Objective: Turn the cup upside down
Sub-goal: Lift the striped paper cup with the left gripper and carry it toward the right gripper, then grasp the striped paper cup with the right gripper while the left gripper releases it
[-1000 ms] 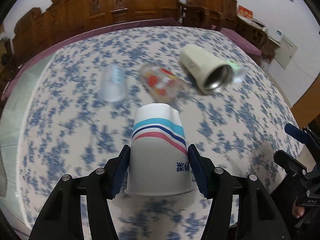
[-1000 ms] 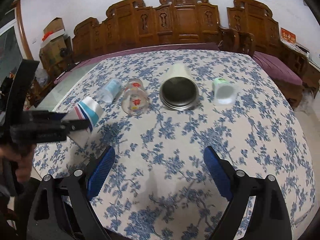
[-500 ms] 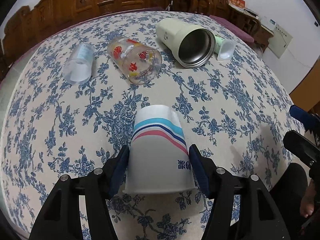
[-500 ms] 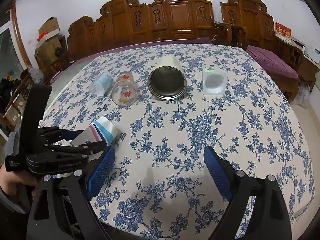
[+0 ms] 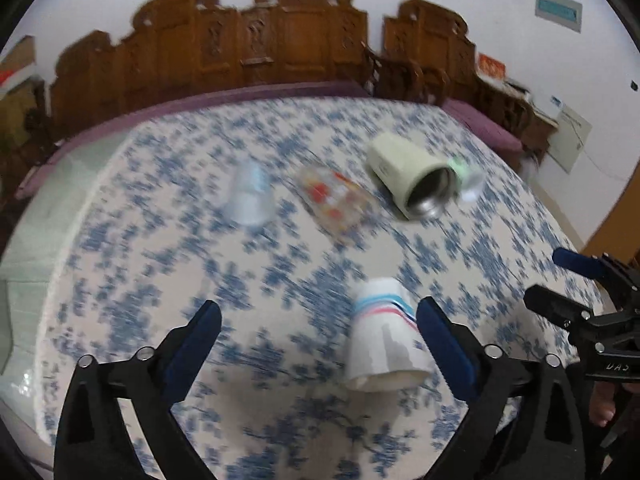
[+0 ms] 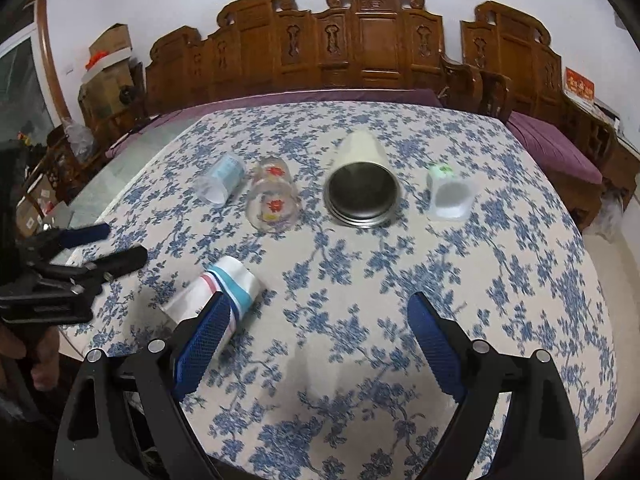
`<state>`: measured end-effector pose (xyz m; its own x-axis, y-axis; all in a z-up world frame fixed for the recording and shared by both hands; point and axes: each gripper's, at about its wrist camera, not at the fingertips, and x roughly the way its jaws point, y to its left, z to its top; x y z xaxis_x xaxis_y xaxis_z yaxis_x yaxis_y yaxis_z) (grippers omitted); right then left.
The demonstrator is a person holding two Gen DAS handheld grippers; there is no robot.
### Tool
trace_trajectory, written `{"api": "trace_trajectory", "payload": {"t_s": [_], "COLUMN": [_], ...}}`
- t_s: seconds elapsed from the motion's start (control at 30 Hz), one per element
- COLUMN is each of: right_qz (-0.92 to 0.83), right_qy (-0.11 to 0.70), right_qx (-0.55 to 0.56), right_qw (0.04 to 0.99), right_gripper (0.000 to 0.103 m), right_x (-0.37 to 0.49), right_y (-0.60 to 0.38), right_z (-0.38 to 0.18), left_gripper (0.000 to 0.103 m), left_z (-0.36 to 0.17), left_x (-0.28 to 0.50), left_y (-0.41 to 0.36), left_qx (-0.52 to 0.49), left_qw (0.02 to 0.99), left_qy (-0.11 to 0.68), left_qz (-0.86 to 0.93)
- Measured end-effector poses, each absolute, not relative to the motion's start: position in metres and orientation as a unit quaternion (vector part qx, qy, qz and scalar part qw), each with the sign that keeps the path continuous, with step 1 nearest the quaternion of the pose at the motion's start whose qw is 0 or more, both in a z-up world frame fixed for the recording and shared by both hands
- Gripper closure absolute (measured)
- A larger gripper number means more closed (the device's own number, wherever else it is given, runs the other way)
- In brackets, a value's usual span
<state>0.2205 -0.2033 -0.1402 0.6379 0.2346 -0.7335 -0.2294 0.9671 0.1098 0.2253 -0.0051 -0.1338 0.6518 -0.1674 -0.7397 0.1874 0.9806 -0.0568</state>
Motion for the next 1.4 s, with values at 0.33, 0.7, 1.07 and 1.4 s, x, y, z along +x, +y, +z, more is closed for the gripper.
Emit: {"api": "trace_trajectory", "payload": {"t_s": [0.33, 0.7, 1.07, 1.4], "right_qz": [0.155, 0.171, 0.172, 0.18], "right_qy": [0.431, 0.555, 0.652, 0.684], "right_qx": [-0.02, 0.031, 0.075, 0.11], "right_qw": [0.889, 0.813, 0.734, 0.698], "right_gripper": [0.011, 0.011, 0.019, 0.02], "right_x": [0.249, 0.299, 0.321, 0.332], "right_y": [-0.149, -0.111, -0.103, -0.11], "right_z": [-0.143, -0.187, -0.225, -0.237], "left_gripper": [0.008, 0.008, 0.008, 0.008], "left_z": [-0.134, -0.137, -0.147, -0.148], "left_x": [0.226, 0.231, 0.236, 0.234], "left_y": [0.053, 0.096, 0.093, 0.086], "left_qx": [0.011, -0.048, -0.035, -0.028], "left_qw": [0.922, 0.922, 0.917, 0.916], "left_qy": [0.384, 0.384, 0.395, 0.398], "left_qz": [-0.045, -0.03, -0.027, -0.037]}}
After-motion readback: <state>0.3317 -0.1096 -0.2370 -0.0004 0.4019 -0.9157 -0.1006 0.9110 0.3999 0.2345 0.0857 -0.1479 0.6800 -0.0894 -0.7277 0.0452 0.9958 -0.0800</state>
